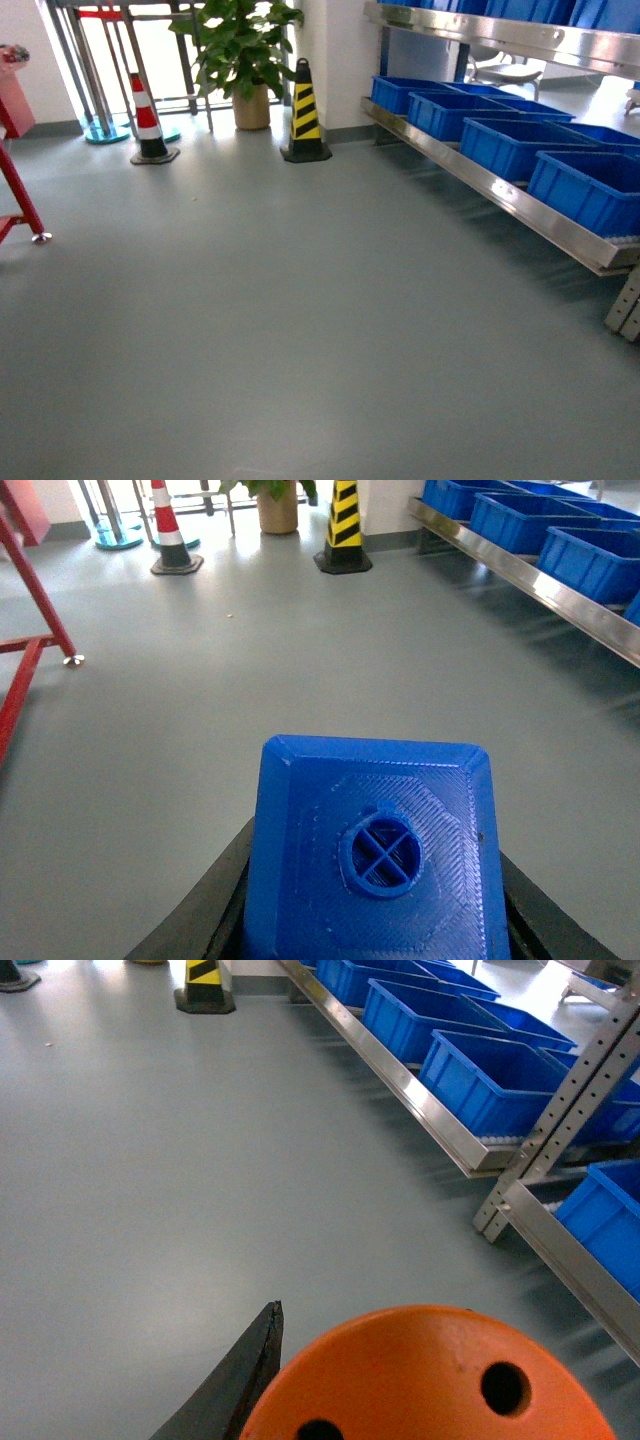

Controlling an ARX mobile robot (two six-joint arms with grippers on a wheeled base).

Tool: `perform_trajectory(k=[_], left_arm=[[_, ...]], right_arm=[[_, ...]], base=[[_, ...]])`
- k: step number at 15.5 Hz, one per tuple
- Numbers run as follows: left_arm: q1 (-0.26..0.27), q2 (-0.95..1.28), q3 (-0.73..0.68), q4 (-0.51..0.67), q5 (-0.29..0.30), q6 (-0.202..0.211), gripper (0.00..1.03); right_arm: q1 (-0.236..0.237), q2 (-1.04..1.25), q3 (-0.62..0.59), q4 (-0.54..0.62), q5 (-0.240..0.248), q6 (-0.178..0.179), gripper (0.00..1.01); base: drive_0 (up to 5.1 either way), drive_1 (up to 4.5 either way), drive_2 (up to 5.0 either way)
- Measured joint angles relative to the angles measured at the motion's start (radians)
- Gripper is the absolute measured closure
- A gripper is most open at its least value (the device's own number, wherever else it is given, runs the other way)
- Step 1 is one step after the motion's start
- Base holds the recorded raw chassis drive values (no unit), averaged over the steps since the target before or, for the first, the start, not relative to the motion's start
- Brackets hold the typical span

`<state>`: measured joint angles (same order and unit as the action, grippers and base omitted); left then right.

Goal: Sort blue parts and orange caps into right shelf containers

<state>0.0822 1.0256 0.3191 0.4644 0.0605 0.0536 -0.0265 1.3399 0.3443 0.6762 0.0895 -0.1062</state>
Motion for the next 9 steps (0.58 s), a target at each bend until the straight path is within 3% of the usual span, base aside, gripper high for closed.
perform_trajectory(k=[9], left_arm=[[0.000,0.000,0.000,0.000,0.000,0.000,0.59]], right_arm=[[0.000,0.000,0.000,0.000,0.000,0.000,0.58]], base=[[-1.6,-1.63,-1.6]])
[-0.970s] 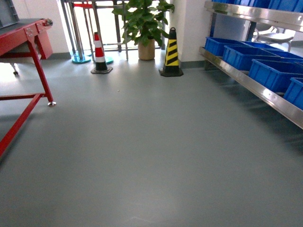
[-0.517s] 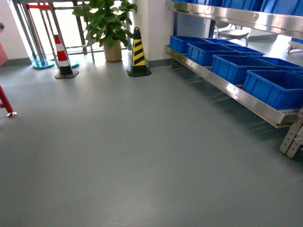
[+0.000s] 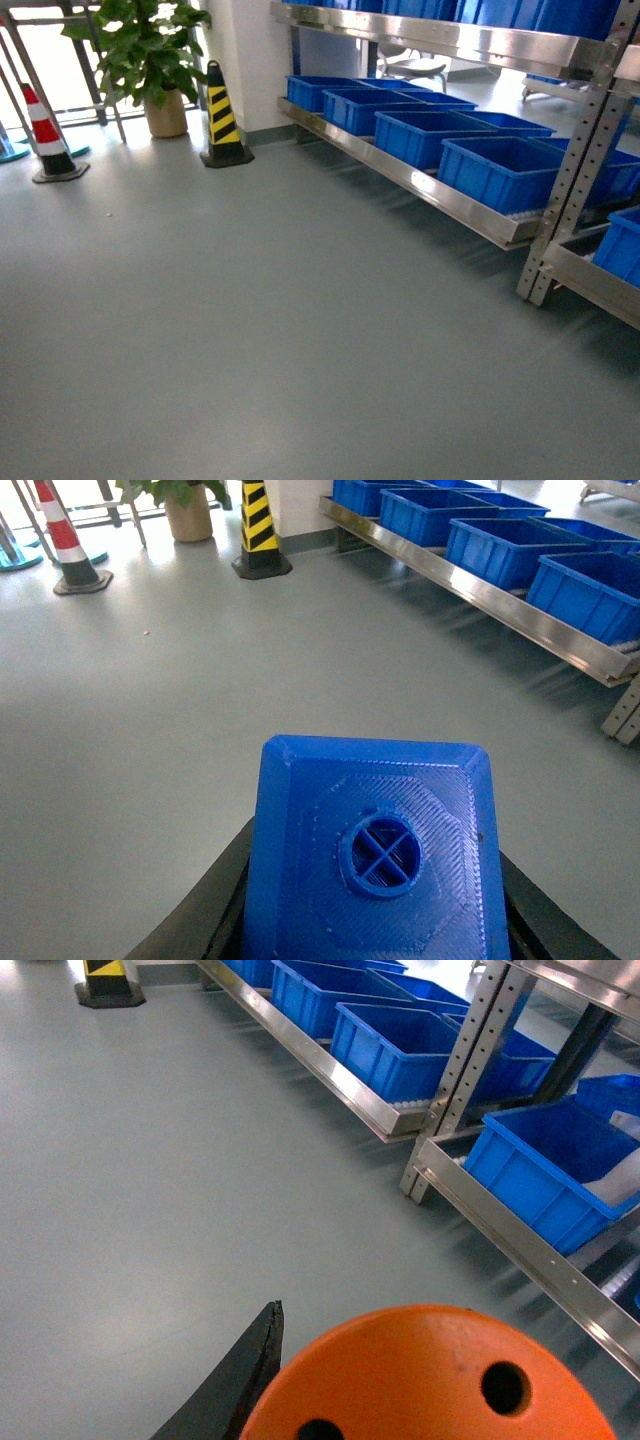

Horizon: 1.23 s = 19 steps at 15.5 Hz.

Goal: Sort blue parts and orange caps into right shelf containers

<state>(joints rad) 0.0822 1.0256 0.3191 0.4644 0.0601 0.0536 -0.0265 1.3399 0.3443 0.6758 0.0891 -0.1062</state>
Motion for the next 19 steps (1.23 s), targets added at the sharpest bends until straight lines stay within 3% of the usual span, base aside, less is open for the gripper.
perform_trajectory(k=[19], left_arm=[[0.000,0.000,0.000,0.000,0.000,0.000,0.59]], right_arm=[[0.000,0.000,0.000,0.000,0.001,0.000,0.58]], base=[[-1.7,-1.67,-1.7]])
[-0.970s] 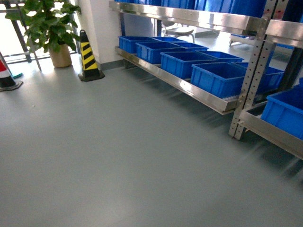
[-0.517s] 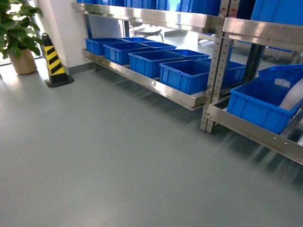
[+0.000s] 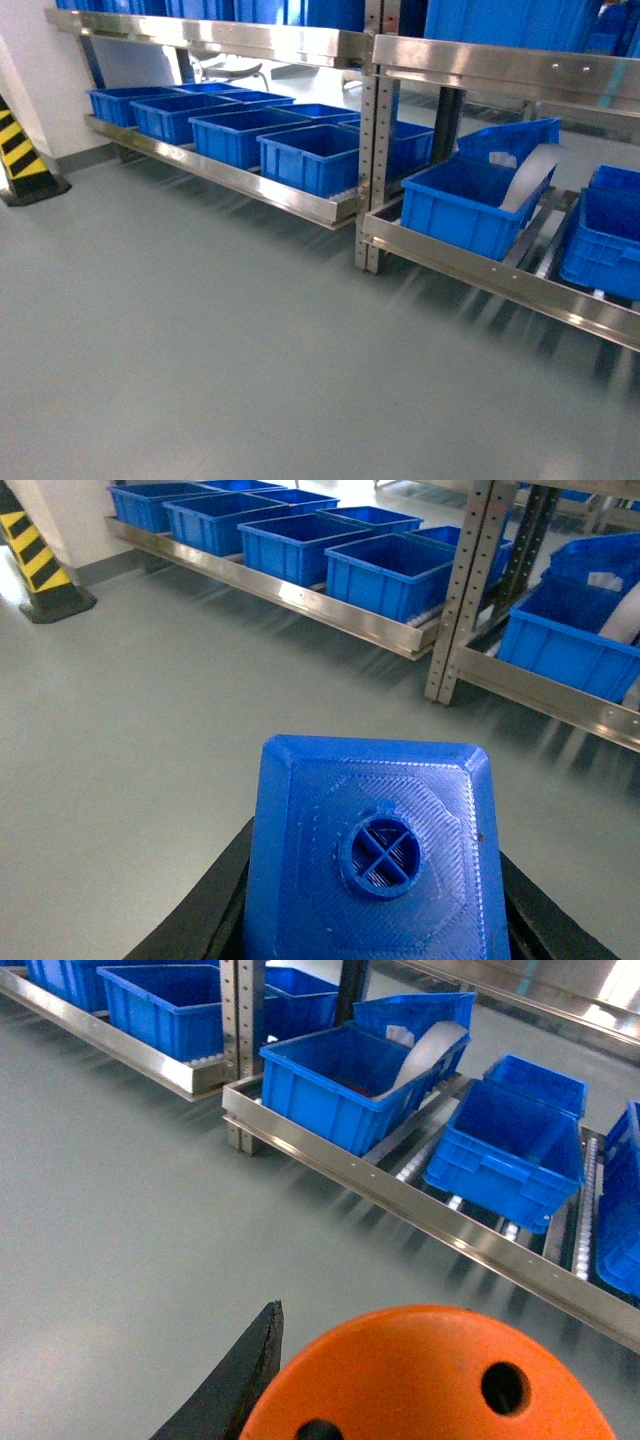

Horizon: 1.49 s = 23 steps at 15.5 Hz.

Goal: Sort blue parts and orange caps into right shelf containers

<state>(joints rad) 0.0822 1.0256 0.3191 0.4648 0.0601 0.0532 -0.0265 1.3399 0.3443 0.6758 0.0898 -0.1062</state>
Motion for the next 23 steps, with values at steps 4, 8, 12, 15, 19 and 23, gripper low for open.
perform_trajectory(k=[4,8,12,15,19,23], left_arm=[[0.000,0.000,0.000,0.000,0.000,0.000,0.59],[0.000,0.000,0.000,0.000,0.002,0.000,0.59],[0.000,0.000,0.000,0.000,0.003,0.000,0.59],[0.000,0.000,0.000,0.000,0.000,0.000,0.59],[-0.001,0.000,0.000,0.000,0.003,0.000,0.59],[-0.001,0.000,0.000,0.000,0.000,0.000,0.59]], right_arm=[[0.000,0.000,0.000,0.000,0.000,0.000,0.58],[0.000,0.000,0.000,0.001,0.000,0.000,0.58],[0.000,0.000,0.000,0.000,0.000,0.000,0.58],[0.000,0.000,0.000,0.000,-0.001,0.000,0.58],[-0.001,0.000,0.000,0.000,0.000,0.000,0.58],[0.000,0.000,0.000,0.000,0.000,0.000,0.58]], base=[[-1.6,-1.59,-1.6],[-1.7,-1.69,-1.7],[-1.6,-1.62,-1.6],[-1.6,-1.62,-1.6],[-1.6,-1.62,-1.6],[-1.6,-1.64,-1.6]])
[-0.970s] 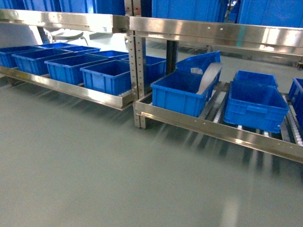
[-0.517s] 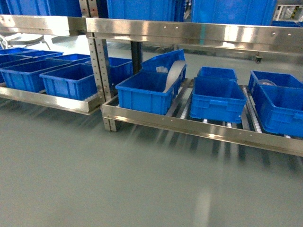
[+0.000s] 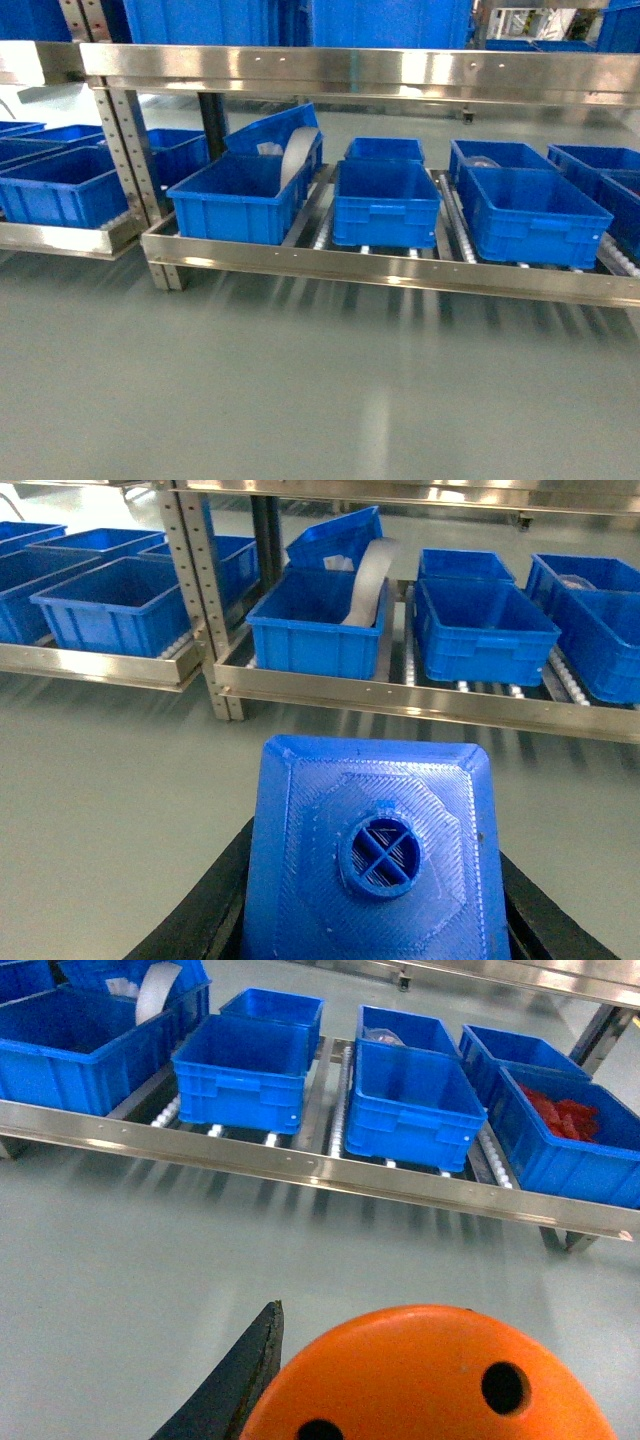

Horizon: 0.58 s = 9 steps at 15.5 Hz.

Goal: Sort blue parts and orange caps into right shelf containers

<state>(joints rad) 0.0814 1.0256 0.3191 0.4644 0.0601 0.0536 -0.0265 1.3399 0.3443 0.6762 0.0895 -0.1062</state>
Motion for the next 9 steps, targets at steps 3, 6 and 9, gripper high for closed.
perform_trajectory(k=[3,6,9], left_arm=[[0.000,0.000,0.000,0.000,0.000,0.000,0.59],[0.000,0.000,0.000,0.000,0.000,0.000,0.59],[-0.003,0.000,0.000,0.001,0.005,0.000,0.59]], right_arm=[[0.000,0.000,0.000,0.000,0.000,0.000,0.58],[0.000,0.000,0.000,0.000,0.000,0.000,0.58],[-0.001,0.000,0.000,-0.002,0.006,0.000,0.58]], base=[[-1.6,-1.64,-1.6],[-1.6,-1.64,-1.6],[-1.6,-1.64,-1.6]])
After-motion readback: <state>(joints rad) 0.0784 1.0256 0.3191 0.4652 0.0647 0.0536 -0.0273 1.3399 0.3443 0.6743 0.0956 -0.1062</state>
